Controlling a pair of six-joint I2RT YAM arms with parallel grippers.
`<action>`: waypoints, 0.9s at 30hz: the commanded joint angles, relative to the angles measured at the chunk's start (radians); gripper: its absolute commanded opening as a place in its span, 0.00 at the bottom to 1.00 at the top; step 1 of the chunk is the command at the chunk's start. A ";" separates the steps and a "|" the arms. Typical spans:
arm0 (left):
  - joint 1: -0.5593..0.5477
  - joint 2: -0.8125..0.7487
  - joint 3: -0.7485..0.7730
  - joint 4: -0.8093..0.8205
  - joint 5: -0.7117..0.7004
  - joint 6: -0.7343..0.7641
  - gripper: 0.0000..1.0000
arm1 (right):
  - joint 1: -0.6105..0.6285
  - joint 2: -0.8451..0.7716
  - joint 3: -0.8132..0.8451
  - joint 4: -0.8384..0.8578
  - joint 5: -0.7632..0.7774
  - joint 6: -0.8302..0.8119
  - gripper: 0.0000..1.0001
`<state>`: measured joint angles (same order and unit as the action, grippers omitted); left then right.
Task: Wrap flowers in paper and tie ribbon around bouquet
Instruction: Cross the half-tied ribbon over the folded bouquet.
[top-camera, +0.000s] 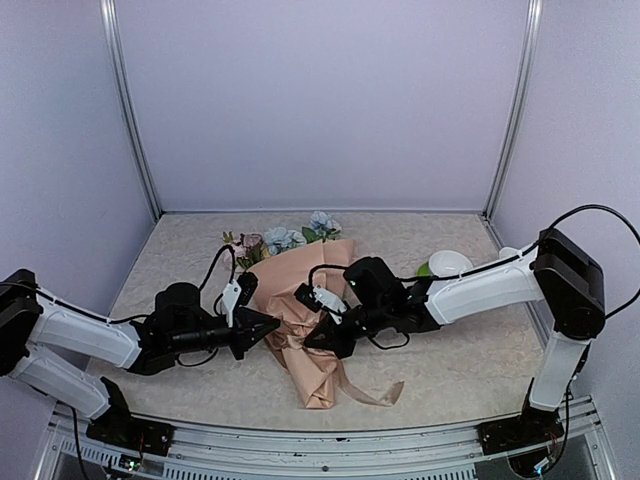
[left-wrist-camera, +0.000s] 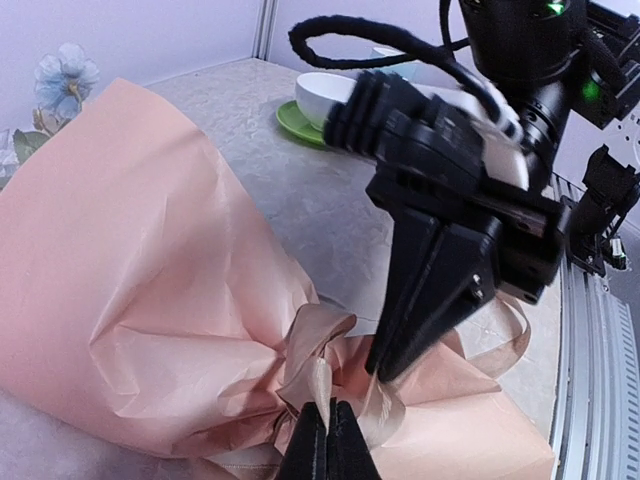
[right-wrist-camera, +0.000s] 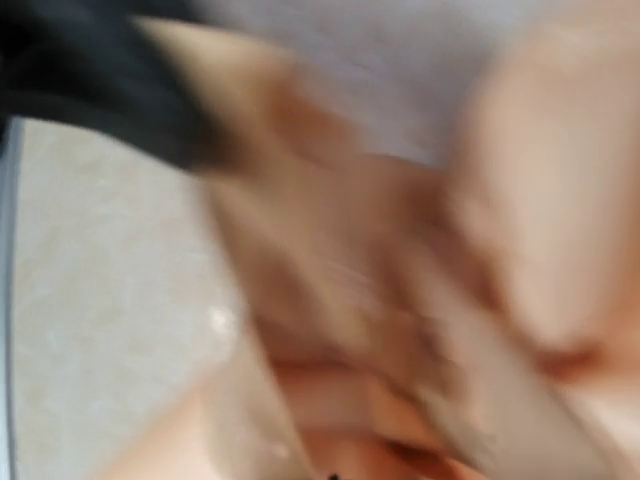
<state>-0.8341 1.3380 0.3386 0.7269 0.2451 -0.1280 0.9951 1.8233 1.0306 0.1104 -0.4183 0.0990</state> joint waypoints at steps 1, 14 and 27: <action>-0.009 0.000 -0.031 0.065 -0.016 -0.042 0.00 | -0.047 -0.029 -0.041 0.033 -0.013 0.081 0.00; -0.036 0.005 -0.030 0.096 -0.010 -0.055 0.00 | -0.063 0.035 0.037 0.031 -0.034 0.123 0.24; -0.048 -0.027 -0.029 0.054 -0.029 -0.039 0.00 | -0.176 0.029 0.225 -0.283 -0.306 -0.127 0.58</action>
<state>-0.8707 1.3365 0.3008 0.7773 0.2272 -0.1772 0.8406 1.8168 1.1587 -0.0418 -0.6830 0.0746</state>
